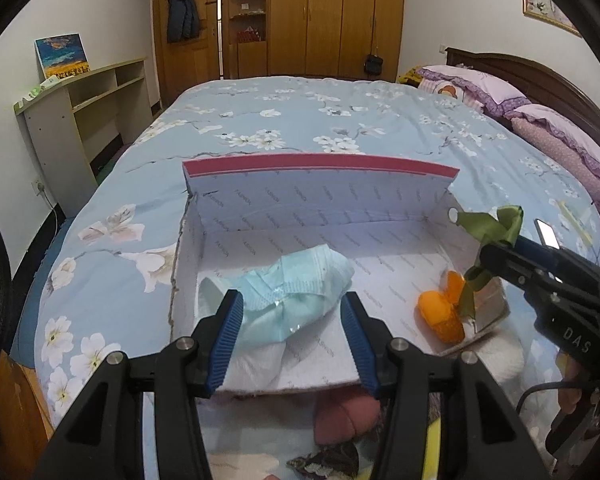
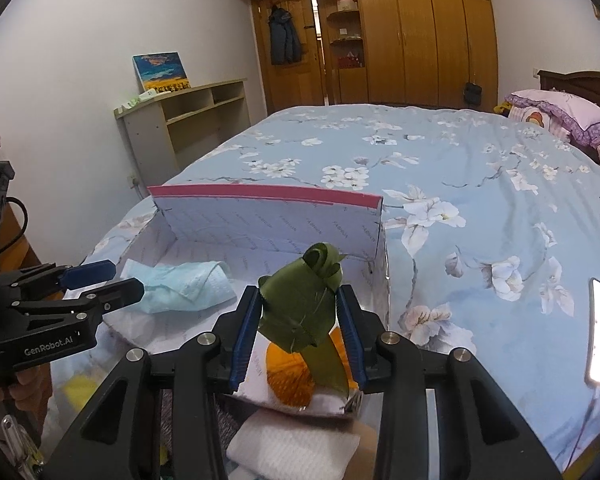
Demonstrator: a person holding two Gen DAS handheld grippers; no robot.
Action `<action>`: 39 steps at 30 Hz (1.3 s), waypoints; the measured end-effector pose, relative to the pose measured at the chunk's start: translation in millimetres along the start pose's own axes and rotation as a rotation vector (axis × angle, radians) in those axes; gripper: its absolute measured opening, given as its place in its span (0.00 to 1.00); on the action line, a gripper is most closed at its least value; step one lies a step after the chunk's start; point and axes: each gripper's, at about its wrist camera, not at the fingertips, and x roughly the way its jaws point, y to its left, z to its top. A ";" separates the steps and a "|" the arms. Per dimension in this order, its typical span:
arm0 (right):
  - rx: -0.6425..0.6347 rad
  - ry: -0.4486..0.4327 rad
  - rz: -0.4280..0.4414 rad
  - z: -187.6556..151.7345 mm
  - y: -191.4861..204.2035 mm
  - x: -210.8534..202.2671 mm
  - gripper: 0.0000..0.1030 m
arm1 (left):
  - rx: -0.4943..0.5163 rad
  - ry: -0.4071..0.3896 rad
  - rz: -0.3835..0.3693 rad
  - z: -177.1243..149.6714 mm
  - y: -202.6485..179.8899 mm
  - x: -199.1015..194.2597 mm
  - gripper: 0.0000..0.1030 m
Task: Organize soft objects
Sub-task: 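Open the left gripper over the box while the right gripper lowers and releases the green bow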
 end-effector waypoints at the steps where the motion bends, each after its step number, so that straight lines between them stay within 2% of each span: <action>1: -0.002 -0.001 -0.001 -0.9 0.8 -2.3 0.39 | -0.001 0.000 0.000 -0.9 -0.2 -1.8 0.52; 29: -0.010 -0.006 0.010 -41.8 26.5 -47.1 0.39 | -0.043 0.005 0.007 -54.0 19.0 -48.2 0.52; 39: -0.021 0.005 0.001 -36.9 25.5 -38.0 0.39 | -0.055 0.011 -0.002 -60.1 19.9 -50.8 0.52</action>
